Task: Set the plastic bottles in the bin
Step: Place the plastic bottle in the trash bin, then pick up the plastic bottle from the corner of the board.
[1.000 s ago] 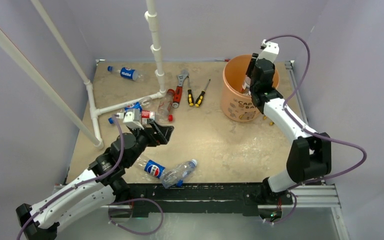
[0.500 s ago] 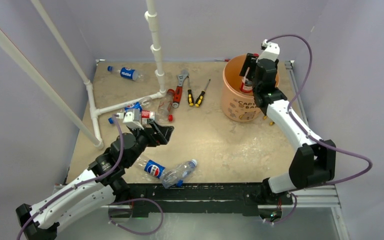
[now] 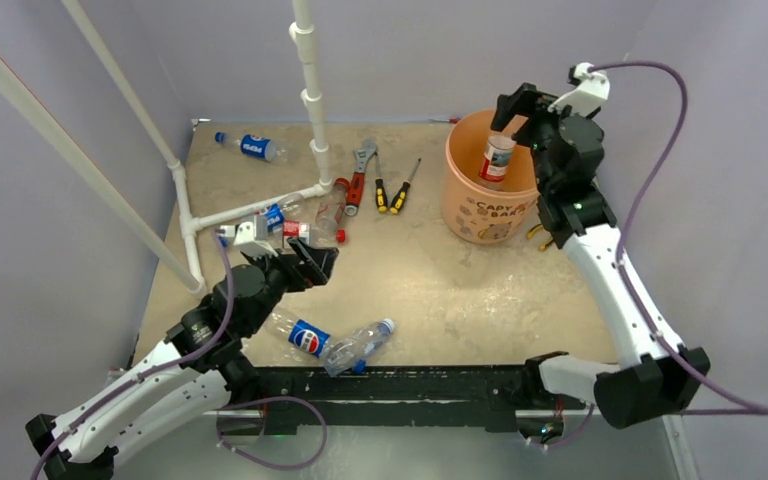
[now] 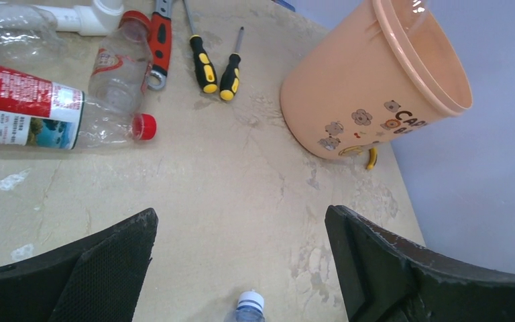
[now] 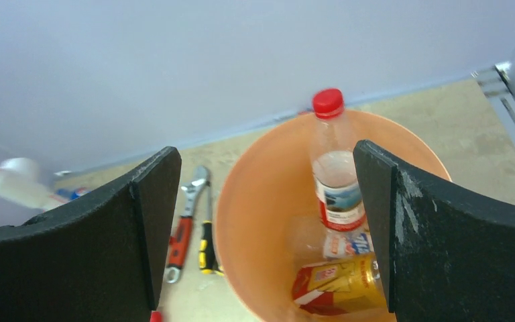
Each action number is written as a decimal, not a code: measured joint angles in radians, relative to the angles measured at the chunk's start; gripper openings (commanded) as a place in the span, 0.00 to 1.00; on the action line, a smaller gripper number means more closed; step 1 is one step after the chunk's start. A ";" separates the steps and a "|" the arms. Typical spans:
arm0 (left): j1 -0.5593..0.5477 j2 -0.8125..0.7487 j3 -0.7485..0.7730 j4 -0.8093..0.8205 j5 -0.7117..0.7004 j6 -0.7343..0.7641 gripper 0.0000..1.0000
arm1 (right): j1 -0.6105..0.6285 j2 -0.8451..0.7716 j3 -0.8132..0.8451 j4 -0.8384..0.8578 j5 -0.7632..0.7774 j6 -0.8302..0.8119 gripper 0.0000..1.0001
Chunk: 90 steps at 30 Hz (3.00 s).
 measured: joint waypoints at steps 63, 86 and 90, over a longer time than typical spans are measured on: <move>0.000 0.239 0.170 -0.602 -0.271 -0.385 0.96 | 0.625 -0.276 -0.642 0.130 -0.550 0.240 0.91; 0.000 0.356 0.122 -0.924 -0.042 -0.903 0.96 | 0.773 -0.277 -0.797 0.072 -0.384 0.287 0.91; 0.000 0.325 0.040 -0.876 -0.013 -0.920 0.96 | 0.775 -0.304 -0.797 0.070 -0.368 0.288 0.91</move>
